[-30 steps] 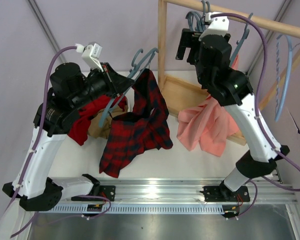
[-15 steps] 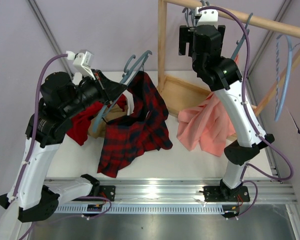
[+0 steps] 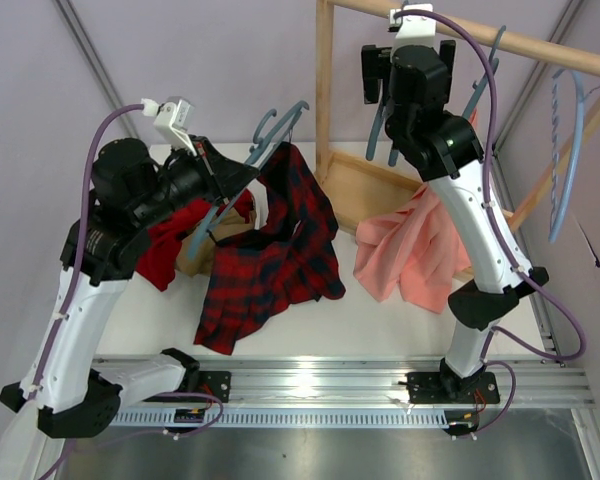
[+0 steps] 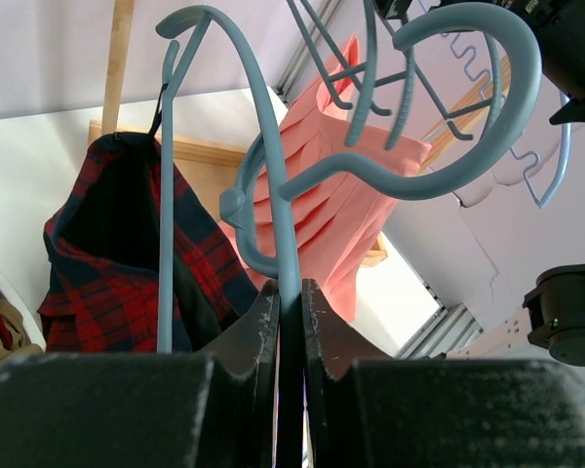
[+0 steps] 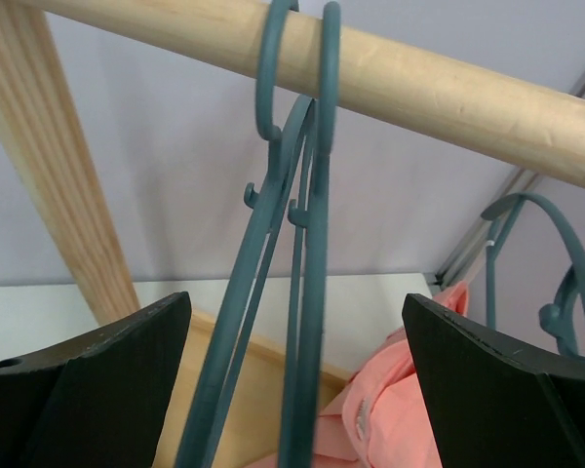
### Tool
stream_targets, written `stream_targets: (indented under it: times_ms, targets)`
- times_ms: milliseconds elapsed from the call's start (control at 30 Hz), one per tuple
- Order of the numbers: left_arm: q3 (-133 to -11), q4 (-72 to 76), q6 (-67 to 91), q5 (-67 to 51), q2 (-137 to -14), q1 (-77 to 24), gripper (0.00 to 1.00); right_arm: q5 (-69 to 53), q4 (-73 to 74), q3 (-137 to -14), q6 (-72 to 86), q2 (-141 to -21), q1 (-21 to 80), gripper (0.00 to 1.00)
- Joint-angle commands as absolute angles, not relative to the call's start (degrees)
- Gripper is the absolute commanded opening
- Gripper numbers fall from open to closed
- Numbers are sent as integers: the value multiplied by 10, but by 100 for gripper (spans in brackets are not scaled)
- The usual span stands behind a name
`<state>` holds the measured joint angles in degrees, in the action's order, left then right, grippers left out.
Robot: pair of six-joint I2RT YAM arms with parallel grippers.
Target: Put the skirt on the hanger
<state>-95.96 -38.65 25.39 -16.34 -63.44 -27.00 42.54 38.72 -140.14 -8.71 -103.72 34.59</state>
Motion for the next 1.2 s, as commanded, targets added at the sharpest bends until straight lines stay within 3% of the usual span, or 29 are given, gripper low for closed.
stream_targets:
  times_ms: [0, 167, 600, 667, 967, 1167]
  targets:
    - [-962, -340, 249, -188, -631, -262, 6, 452, 364, -1399, -122, -1038, 344, 97]
    - [-959, -338, 250, -187, -636, -257, 6, 480, 377, -1399, -95, -1055, 332, 93]
    - [-956, -338, 244, -179, -635, -243, 7, 339, 280, -1307, 5, -1038, 280, 83]
    - [-954, -337, 243, -179, -633, -240, 7, 330, 267, -1317, 6, -1045, 280, 83]
    - [-933, -332, 242, -180, -619, -228, 7, 312, 274, -1386, 3, -1102, 287, 64]
    - [-925, -332, 239, -177, -610, -222, 7, 276, 266, -1406, 4, -1133, 287, 64]
